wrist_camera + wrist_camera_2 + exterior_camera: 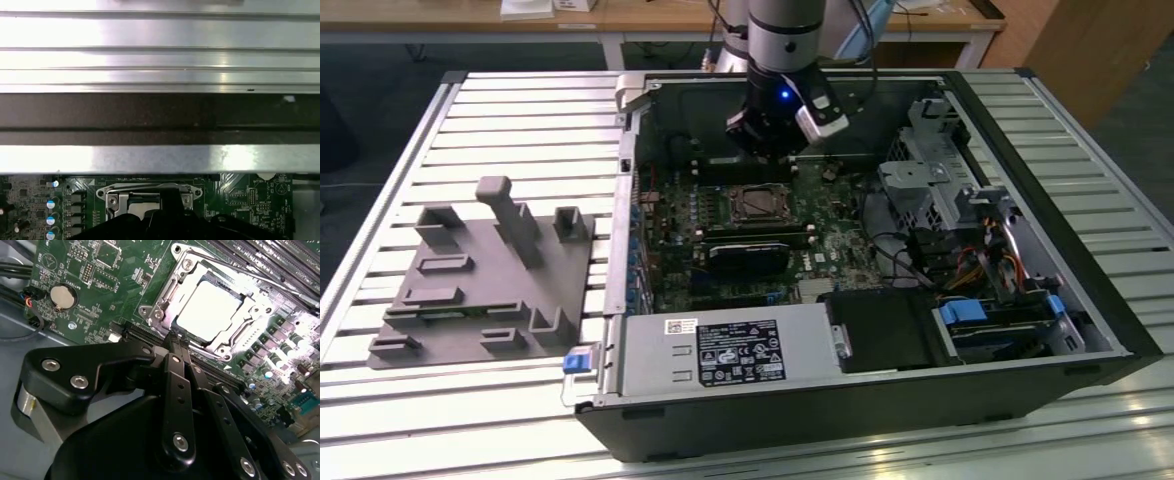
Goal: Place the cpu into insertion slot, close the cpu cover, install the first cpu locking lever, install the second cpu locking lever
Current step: 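Install the second cpu locking lever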
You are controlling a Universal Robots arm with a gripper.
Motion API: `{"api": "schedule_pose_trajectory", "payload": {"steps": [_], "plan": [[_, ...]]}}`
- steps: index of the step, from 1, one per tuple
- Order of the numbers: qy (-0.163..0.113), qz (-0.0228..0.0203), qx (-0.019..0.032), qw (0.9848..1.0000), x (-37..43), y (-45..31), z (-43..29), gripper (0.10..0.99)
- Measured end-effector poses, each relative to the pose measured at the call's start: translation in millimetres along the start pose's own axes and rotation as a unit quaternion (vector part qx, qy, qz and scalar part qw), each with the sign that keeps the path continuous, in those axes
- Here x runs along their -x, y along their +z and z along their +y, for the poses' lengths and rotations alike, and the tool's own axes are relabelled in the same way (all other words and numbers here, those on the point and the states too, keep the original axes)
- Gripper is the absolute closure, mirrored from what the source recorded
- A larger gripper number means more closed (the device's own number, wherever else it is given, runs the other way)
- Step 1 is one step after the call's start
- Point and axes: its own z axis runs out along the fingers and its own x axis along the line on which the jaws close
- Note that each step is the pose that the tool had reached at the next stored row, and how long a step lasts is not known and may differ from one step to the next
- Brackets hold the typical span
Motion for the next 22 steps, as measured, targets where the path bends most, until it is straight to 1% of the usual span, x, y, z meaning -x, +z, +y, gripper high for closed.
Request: {"api": "schedule_pose_trajectory", "payload": {"steps": [6,15,17,18,20,22], "plan": [[0.0,0.0001,0.0,1.0,0.1,-0.2,-5.1,0.98],[0.0,0.0001,-0.0001,1.0,0.2,-0.4,-9.3,0.98],[0.0,0.0004,-0.0001,1.0,0.3,-0.5,-11.8,0.98],[0.0,0.0013,0.0,1.0,0.5,-0.5,-13.3,0.98],[0.0,0.006,0.0001,1.0,1.4,-0.6,-15.4,0.98],[0.0,0.0097,0.0,1.0,2.2,-0.7,-17.8,0.98]]}}
